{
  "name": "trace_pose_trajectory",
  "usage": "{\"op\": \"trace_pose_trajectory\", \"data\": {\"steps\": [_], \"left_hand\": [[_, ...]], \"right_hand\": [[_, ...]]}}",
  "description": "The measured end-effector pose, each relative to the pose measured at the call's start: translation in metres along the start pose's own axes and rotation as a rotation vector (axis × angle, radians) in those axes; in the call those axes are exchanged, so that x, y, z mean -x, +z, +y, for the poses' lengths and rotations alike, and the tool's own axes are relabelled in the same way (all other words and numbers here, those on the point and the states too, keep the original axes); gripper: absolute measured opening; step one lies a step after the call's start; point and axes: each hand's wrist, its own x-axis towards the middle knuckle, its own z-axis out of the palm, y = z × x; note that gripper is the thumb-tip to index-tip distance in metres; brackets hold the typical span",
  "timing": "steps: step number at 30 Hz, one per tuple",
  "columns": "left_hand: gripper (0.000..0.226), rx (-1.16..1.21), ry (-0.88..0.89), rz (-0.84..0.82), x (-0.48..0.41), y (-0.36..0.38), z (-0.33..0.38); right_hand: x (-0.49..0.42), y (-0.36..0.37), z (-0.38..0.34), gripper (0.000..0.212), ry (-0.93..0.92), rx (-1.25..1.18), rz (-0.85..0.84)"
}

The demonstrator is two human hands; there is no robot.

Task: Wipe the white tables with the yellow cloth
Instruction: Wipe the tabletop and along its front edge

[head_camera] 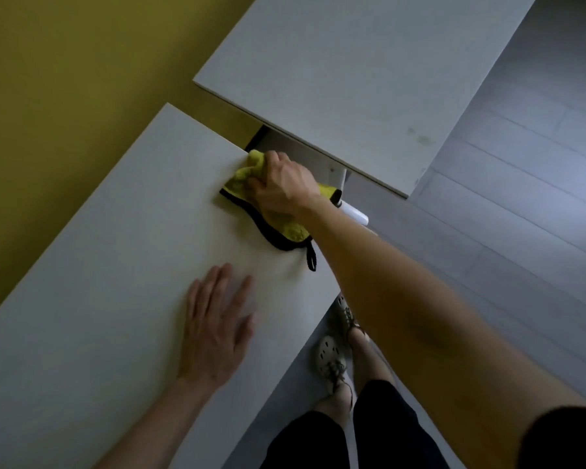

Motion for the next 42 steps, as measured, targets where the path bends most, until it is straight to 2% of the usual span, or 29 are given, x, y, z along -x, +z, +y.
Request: {"op": "trace_pose_trajectory", "data": {"steps": [6,10,12,15,17,20,23,27,29,31,33,37,40,42], "left_hand": [[0.064,0.1,-0.023,0.114,-0.001,0.007,0.001],[0.065,0.088,-0.016,0.143,0.0,0.009,0.001],[0.065,0.087,-0.019,0.154,-0.001,0.01,0.002],[0.065,0.088,-0.017,0.161,-0.001,0.01,0.002],[0.065,0.086,-0.015,0.173,-0.002,0.011,0.002],[0.066,0.086,0.001,0.173,-0.002,0.012,0.002],[0.065,0.079,0.01,0.185,-0.001,0.013,0.001],[0.064,0.079,0.016,0.21,-0.001,0.014,0.003],[0.063,0.07,0.019,0.221,-0.001,0.016,0.002],[0.063,0.055,0.024,0.22,-0.001,0.019,0.0],[0.063,0.052,0.029,0.23,0.0,0.02,-0.002],[0.061,0.039,0.039,0.264,-0.002,0.023,-0.004],[0.061,0.038,0.036,0.288,-0.003,0.026,-0.005],[0.06,0.04,0.042,0.303,-0.003,0.027,-0.006]], "right_hand": [[0.098,-0.016,0.079,0.037,0.106,-0.043,0.104],[0.173,-0.004,0.12,0.04,0.299,-0.192,0.258],[0.19,0.019,0.108,0.043,0.426,-0.37,0.405],[0.213,0.067,0.05,0.068,0.624,-0.7,0.591],[0.239,0.102,0.002,0.076,0.663,-0.801,0.611],[0.27,0.131,-0.026,0.078,0.712,-0.839,0.529],[0.255,0.117,-0.011,0.069,0.69,-0.835,0.548],[0.198,0.064,0.039,0.053,0.654,-0.864,0.76],[0.179,0.058,0.056,0.058,0.662,-0.773,0.856],[0.181,0.074,0.042,0.07,0.703,-0.727,0.89],[0.205,0.107,0.001,0.083,0.681,-0.771,0.901],[0.265,0.165,-0.05,0.088,0.573,-0.83,0.86],[0.265,0.148,-0.042,0.083,0.575,-0.906,0.756],[0.237,0.124,-0.018,0.079,0.55,-0.915,0.803]]}}
